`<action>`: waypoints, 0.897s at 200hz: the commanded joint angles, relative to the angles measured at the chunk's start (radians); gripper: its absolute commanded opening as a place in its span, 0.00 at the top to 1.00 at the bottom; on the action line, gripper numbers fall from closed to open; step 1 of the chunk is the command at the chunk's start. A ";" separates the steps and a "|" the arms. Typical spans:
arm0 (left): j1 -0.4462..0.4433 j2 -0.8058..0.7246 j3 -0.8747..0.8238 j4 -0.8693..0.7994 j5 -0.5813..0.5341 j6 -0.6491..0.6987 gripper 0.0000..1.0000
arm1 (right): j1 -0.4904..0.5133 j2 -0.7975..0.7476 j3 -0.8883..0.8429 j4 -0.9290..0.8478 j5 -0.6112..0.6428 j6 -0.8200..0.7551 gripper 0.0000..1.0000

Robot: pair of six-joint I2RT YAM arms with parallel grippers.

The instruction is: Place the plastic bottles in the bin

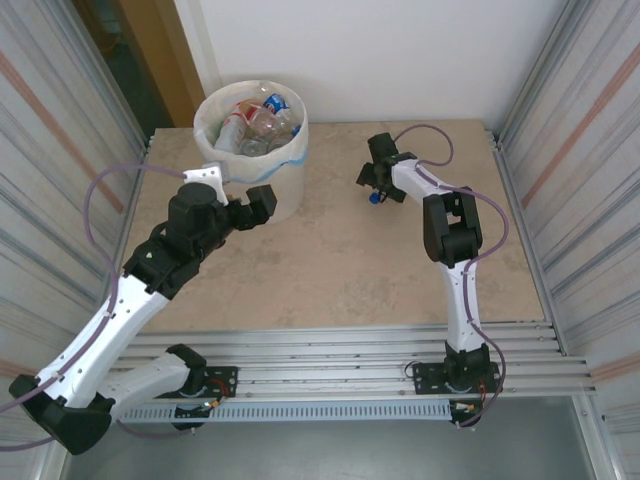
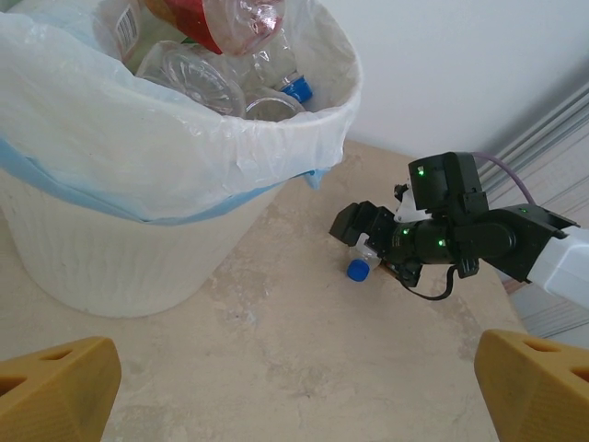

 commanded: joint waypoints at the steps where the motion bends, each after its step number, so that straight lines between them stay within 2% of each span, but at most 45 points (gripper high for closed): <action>1: 0.002 -0.001 0.000 0.008 -0.018 -0.011 0.01 | 0.000 0.015 0.023 -0.038 0.013 -0.026 0.11; 24: 0.005 0.000 -0.001 0.011 -0.018 -0.016 0.01 | 0.000 0.013 0.014 -0.032 0.008 -0.046 0.20; 52: 0.011 0.002 -0.007 0.010 -0.013 -0.025 0.01 | 0.001 -0.012 -0.009 -0.028 0.002 -0.074 0.37; 87: 0.019 0.013 -0.010 0.005 -0.010 -0.038 0.01 | 0.003 -0.133 -0.185 0.075 -0.046 -0.126 0.51; 129: 0.044 0.035 -0.011 0.004 0.020 -0.081 0.01 | 0.014 -0.369 -0.412 0.233 -0.130 -0.206 0.65; 179: 0.045 0.061 0.021 0.037 0.104 -0.081 0.02 | 0.091 -0.720 -0.695 0.458 -0.226 -0.329 0.71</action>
